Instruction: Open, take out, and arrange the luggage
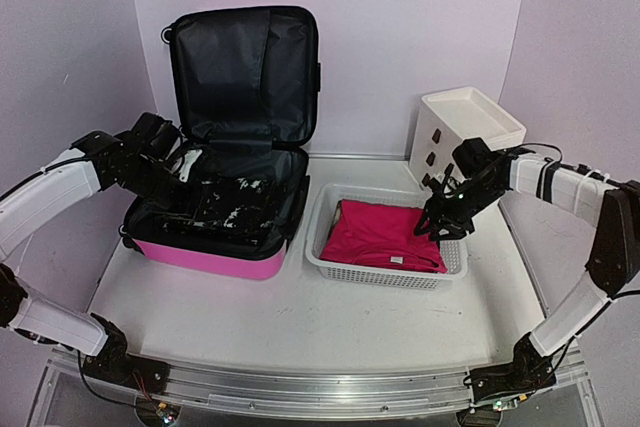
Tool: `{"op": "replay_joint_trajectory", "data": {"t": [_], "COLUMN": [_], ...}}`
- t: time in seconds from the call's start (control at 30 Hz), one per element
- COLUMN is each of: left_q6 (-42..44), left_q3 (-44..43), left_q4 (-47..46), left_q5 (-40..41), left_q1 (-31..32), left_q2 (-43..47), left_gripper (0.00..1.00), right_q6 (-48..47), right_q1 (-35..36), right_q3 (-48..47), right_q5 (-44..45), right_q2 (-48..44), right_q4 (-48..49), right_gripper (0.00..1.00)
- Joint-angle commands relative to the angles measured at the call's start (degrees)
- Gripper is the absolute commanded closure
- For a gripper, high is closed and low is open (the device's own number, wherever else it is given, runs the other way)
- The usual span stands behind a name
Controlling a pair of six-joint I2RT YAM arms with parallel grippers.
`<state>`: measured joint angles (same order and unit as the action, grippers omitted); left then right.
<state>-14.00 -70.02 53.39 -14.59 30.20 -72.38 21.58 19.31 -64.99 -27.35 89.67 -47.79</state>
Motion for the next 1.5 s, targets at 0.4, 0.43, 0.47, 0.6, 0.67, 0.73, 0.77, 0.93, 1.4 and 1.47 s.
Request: {"op": "replay_joint_trajectory", "data": {"t": [0.4, 0.43, 0.47, 0.6, 0.67, 0.73, 0.77, 0.93, 1.4, 1.47], "left_q6": [5.6, 6.4, 7.1, 9.5, 10.1, 10.4, 10.7, 11.7, 13.1, 13.4], "left_q3": [-16.7, -18.6, -20.5, -27.5, -29.7, -31.0, -31.5, -32.3, -32.5, -32.6], "left_q4": [-0.3, -0.2, 0.2, 1.2, 1.6, 1.6, 1.6, 1.7, 1.8, 1.8], "left_q5": [19.7, 20.3, 20.9, 22.2, 22.6, 23.6, 24.7, 26.8, 25.7, 25.5], "left_q1": [7.3, 7.3, 7.3, 7.3, 7.4, 7.4, 7.4, 7.4, 5.0, 4.9], "left_q2": [-26.1, -28.7, -31.2, -39.4, -42.2, -44.2, -45.1, -48.2, -54.8, -55.3], "left_gripper": [0.23, 0.22, 0.21, 0.2, 0.19, 0.19, 0.19, 0.2, 0.34, 0.41], "right_q6": [-1.1, -1.2, -1.2, -1.0, -0.8, -0.6, -0.5, -0.1, 1.7, 2.0], "right_q1": [0.2, 0.2, 0.1, 0.2, 0.2, 0.2, 0.2, 0.1, 2.1, 3.7], "right_q3": [-4.5, -4.5, -4.4, -3.7, -3.3, -2.9, -2.7, -2.6, -4.5, -5.4], "right_q5": [1.1, 1.0, 1.0, 0.6, 0.6, 0.5, 0.4, -0.3, -1.0, -0.2], "right_q2": [-14.8, -15.2, -15.7, -17.0, -17.5, -17.9, -17.9, -17.5, -16.1, -15.2], "right_q4": [-5.3, -5.6, -6.0, -6.9, -7.1, -7.1, -7.1, -7.2, -6.0, -5.8], "right_gripper": [0.13, 0.12, 0.12, 0.12, 0.12, 0.12, 0.12, 0.12, 0.13, 0.13]}}
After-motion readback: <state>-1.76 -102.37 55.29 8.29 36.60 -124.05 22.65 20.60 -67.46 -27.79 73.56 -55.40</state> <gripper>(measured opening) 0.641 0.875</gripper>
